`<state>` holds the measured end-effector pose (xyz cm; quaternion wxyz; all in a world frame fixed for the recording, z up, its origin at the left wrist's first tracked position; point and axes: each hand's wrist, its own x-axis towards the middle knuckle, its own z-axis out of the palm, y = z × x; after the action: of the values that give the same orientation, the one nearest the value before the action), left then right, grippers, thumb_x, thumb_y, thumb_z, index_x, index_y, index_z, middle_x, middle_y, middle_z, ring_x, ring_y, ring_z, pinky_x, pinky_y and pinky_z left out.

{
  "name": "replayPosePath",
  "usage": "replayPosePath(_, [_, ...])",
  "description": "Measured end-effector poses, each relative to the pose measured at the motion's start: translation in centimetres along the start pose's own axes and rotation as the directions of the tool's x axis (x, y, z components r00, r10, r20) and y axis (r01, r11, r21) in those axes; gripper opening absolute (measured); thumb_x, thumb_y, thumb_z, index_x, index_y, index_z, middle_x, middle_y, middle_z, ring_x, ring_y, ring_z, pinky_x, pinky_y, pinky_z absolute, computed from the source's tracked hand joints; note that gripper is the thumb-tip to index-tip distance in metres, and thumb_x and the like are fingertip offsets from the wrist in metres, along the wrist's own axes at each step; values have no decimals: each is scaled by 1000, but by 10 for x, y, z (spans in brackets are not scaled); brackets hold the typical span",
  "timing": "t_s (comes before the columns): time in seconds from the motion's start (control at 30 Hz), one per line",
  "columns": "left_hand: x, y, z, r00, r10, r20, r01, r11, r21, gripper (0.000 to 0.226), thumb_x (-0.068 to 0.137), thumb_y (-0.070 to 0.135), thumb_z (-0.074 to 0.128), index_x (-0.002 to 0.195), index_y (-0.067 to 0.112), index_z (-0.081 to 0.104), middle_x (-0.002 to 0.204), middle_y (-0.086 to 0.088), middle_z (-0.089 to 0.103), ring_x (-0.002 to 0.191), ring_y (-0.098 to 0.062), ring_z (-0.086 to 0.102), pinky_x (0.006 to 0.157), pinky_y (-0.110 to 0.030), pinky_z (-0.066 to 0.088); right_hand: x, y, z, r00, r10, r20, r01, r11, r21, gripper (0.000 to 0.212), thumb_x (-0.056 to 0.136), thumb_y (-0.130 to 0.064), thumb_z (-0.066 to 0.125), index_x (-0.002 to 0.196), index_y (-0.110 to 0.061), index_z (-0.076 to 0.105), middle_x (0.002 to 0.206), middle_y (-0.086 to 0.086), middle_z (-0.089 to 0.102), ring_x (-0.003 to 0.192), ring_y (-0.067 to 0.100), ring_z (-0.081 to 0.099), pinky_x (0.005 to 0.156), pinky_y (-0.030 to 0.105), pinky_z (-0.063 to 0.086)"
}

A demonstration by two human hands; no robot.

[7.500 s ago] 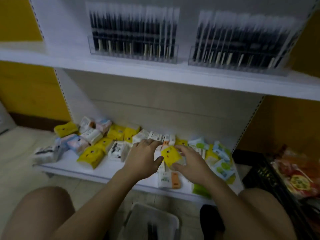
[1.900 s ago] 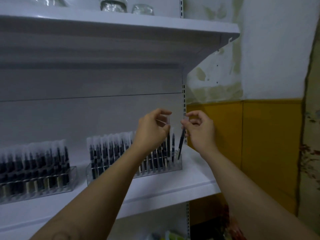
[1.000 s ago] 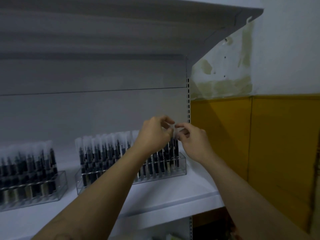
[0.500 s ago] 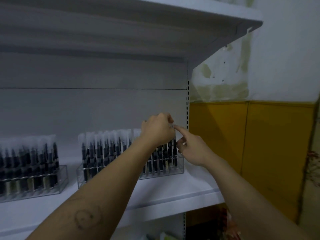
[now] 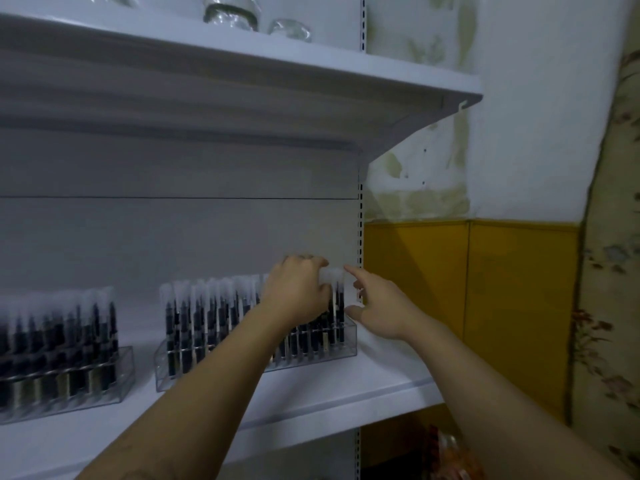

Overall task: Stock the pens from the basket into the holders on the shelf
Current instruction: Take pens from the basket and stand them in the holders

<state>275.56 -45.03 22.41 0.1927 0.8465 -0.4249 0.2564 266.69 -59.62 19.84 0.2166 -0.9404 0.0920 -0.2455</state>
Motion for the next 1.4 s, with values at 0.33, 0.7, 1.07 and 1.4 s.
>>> replayPosePath(0.33, [-68, -2, -35, 995, 41, -87, -42, 999, -4, 47, 90, 28, 56, 136, 19, 50, 133, -3, 56, 119, -24, 51, 102, -36, 38, -47, -51, -1, 997, -74, -9, 73, 993, -91, 76, 88, -30, 69, 151, -27, 27, 152, 3, 35, 136, 23, 38, 110, 38, 37])
replayPosePath(0.7, [-180, -27, -56, 996, -8, -87, 13, 999, 51, 49, 91, 35, 57, 137, 21, 48, 131, -2, 55, 120, -22, 47, 100, -38, 40, -113, -100, 49, 978, -203, -43, 201, 979, -43, 67, 87, -35, 68, 145, -34, 34, 143, -3, 39, 123, 19, 47, 99, 34, 42])
replayPosePath(1.07, [-304, -65, -23, 983, -170, -66, 173, 984, 47, 42, 90, 37, 57, 130, 26, 52, 122, 4, 55, 116, -20, 49, 94, -35, 37, -177, -122, 146, 943, -234, 238, 219, 972, 91, 42, 89, -29, 67, 128, -25, 52, 105, -7, 55, 89, 9, 56, 80, 27, 50])
replayPosePath(1.4, [-399, -102, 56, 902, -400, 166, 408, 913, -18, 43, 89, 39, 58, 130, 26, 53, 129, 4, 55, 121, -20, 47, 96, -33, 39, -226, -100, 269, 872, -161, 463, 142, 987, 76, 54, 88, -35, 64, 137, -25, 46, 132, -1, 51, 114, 16, 53, 93, 31, 45])
